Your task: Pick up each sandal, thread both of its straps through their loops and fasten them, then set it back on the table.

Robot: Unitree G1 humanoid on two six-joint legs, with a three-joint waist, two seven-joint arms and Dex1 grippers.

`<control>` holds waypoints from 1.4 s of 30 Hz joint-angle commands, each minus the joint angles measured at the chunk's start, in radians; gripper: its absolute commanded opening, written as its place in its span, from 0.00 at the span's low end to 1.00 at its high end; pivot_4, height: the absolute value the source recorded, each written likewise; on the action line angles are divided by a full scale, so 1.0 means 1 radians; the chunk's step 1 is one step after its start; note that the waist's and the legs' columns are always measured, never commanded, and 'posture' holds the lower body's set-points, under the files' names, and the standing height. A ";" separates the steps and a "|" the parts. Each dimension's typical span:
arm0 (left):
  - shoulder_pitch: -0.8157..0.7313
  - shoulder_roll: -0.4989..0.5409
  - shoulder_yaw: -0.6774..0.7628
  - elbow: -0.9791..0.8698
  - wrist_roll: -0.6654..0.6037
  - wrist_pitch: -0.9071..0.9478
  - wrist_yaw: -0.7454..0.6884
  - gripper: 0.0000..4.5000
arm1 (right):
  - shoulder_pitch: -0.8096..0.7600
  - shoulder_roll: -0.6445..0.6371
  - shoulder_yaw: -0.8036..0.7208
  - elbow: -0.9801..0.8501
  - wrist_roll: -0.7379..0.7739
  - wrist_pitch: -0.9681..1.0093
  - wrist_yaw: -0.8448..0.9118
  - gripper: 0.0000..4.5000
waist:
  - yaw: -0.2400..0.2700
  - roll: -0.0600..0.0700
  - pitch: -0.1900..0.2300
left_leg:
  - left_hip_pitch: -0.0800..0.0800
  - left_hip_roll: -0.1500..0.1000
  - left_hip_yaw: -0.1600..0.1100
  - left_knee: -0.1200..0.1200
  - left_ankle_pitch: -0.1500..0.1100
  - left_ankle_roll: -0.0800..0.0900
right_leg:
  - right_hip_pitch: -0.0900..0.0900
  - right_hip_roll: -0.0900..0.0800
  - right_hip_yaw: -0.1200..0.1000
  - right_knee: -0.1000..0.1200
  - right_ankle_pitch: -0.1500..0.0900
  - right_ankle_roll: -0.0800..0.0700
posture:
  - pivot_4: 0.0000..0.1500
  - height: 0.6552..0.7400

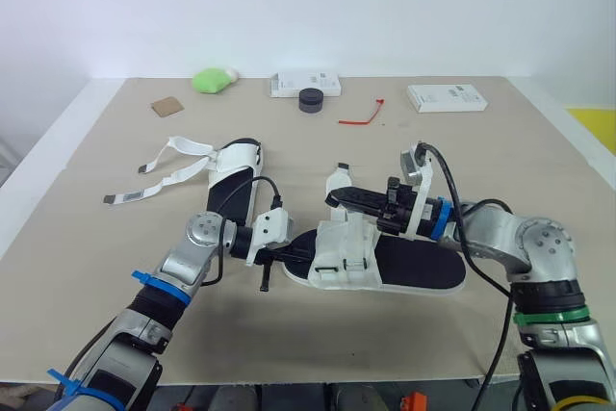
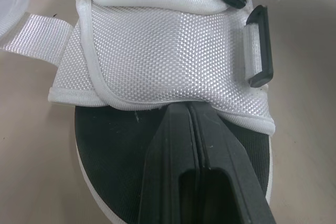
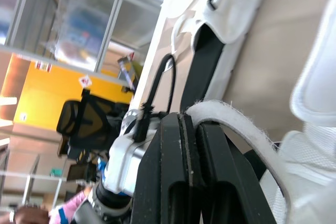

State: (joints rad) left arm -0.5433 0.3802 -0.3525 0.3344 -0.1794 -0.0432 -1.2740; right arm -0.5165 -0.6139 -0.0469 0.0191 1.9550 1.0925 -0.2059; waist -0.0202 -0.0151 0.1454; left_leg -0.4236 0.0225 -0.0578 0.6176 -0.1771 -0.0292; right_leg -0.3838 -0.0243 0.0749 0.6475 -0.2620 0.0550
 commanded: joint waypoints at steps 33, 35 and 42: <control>0.048 0.019 -0.066 0.093 0.088 0.044 -0.010 0.00 | 0.167 0.150 -0.195 -0.101 0.017 -0.181 -0.245 0.78 | -0.001 0.005 -0.003 | 0.000 0.005 0.001 -0.003 0.000 0.000 | -0.002 -0.001 0.000 -0.002 -0.001 -0.002 | 1.00 1.00; 0.048 0.017 -0.066 0.092 0.088 0.045 -0.009 0.00 | 0.149 0.130 -0.208 -0.090 0.017 -0.179 -0.223 0.78 | -0.001 0.005 -0.003 | 0.000 0.005 0.002 -0.003 0.000 0.000 | -0.003 -0.001 0.000 -0.002 -0.001 -0.002 | 1.00 1.00; 0.047 0.015 -0.067 0.094 0.088 0.047 -0.014 0.00 | -0.034 -0.071 -0.186 0.011 -0.079 -0.047 -0.019 0.78 | -0.001 0.007 -0.002 | -0.002 0.004 0.003 -0.003 0.000 0.000 | -0.004 -0.001 0.001 -0.002 -0.001 -0.002 | 1.00 1.00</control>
State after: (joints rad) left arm -0.5474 0.3790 -0.3511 0.3377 -0.1796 -0.0431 -1.2897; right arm -0.5057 -0.6588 -0.2239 0.0133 1.9103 1.0104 -0.2978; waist -0.0209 -0.0083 0.1438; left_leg -0.4252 0.0261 -0.0550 0.6142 -0.1769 -0.0288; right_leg -0.3878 -0.0256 0.0756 0.6458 -0.2628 0.0527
